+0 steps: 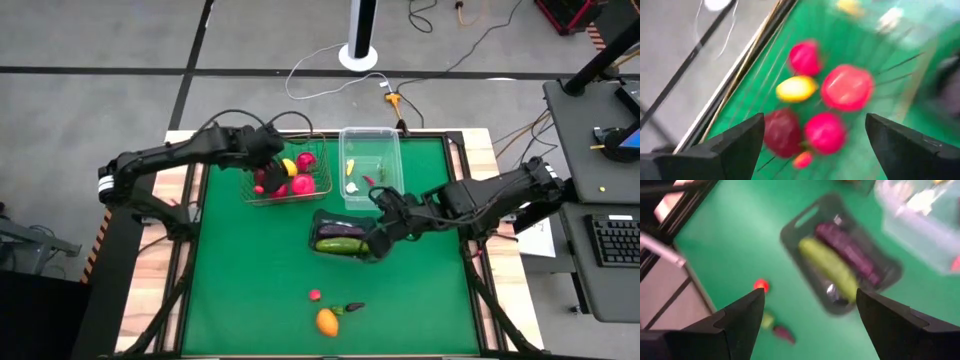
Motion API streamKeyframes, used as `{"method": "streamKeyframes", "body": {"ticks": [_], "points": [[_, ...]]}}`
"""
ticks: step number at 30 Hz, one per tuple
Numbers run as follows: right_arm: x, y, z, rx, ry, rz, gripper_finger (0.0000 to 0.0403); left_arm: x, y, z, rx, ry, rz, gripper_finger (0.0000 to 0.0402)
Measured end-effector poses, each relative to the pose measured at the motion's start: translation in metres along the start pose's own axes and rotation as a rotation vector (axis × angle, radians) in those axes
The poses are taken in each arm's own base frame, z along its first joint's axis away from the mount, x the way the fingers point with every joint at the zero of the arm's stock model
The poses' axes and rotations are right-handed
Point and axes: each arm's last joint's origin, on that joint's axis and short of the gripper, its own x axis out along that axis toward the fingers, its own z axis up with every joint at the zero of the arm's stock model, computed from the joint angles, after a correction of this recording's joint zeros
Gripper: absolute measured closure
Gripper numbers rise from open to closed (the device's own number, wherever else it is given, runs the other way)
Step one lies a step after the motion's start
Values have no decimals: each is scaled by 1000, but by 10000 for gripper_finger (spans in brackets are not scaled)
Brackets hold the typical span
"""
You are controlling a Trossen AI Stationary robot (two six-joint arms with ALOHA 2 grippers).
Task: Sort produce into baskets
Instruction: Put the eggplant into the transparent bin
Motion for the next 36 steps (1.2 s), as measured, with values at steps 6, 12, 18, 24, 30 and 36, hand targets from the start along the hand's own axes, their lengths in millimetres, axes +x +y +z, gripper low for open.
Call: {"method": "streamKeyframes", "body": {"ticks": [6,12,18,24,30,36], "points": [[8,22,-34,-79,126,50,98,-62,-41,3,8,-184,-176,79],[40,53,-87,-378,234,80,110,-101,-94,-26,93,-269,-365,79],[79,73,-145,-638,307,59,124,-129,-143,-67,107,-341,-377,79],[121,77,-179,-796,323,6,134,-145,-169,-97,40,-387,-387,79],[158,77,-185,-840,301,-29,142,-144,-188,-112,12,-365,-398,79],[189,69,-174,-805,311,-93,152,-135,-202,-117,27,-344,-373,79]]}}
